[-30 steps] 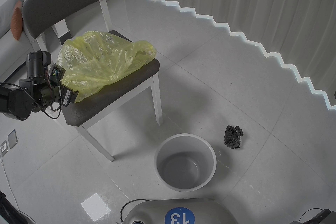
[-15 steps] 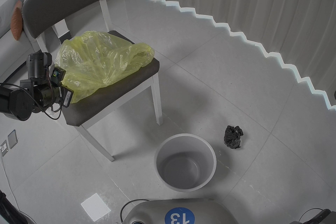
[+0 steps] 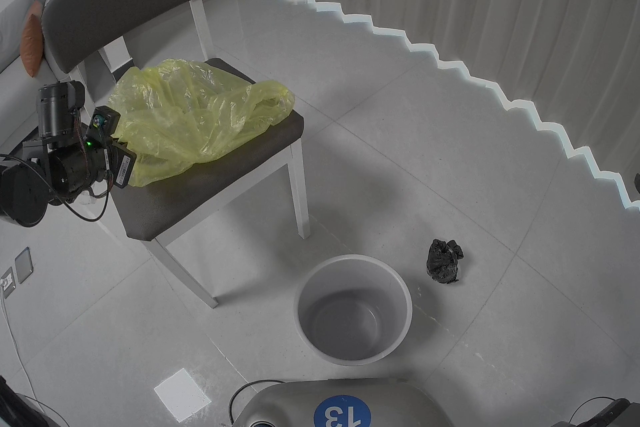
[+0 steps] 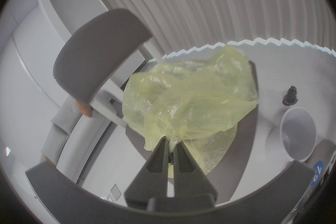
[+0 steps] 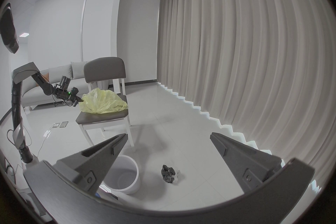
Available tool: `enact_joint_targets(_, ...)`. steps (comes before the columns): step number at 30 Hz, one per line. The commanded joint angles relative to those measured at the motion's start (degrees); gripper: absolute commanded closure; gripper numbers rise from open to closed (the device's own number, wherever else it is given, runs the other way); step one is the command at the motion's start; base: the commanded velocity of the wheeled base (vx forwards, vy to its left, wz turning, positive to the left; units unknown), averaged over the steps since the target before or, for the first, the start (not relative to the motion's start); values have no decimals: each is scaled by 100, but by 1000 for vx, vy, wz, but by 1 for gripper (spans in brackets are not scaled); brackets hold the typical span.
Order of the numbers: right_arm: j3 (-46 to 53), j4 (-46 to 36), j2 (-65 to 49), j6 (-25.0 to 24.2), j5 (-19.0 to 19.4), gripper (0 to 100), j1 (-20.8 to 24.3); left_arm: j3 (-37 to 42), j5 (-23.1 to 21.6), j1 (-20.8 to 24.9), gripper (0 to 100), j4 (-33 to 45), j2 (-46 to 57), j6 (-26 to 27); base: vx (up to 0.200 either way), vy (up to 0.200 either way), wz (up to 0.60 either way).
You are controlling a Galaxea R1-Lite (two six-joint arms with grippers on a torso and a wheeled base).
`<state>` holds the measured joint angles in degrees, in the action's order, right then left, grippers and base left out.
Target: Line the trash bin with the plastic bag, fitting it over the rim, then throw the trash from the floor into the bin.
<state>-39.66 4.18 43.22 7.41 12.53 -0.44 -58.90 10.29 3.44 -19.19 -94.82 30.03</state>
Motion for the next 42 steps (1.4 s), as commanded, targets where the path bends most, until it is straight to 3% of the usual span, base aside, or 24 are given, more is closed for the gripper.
enact_joint_targets(1, 19, 30, 126, -47, 4, 0, 9, -77, -396, 96, 100, 12, 552, 144, 0, 0, 0)
enact_joint_targets(9, -113, 48, 170, -258, 48, 0, 53, -578, -888, 649, 100, 416, 1123, 241, 0, 0, 0)
enact_joint_targets(36, -1457, -31, 1119, -205, 109, 0, 61, -1818, -941, 2557, 100, 864, 1132, 390, 0, 0, 0)
enact_joint_targets(42, -1730, -31, 1514, -187, 109, 0, 35, -2011, -1319, 2732, 100, 1014, 1044, 390, 0, 0, 0)
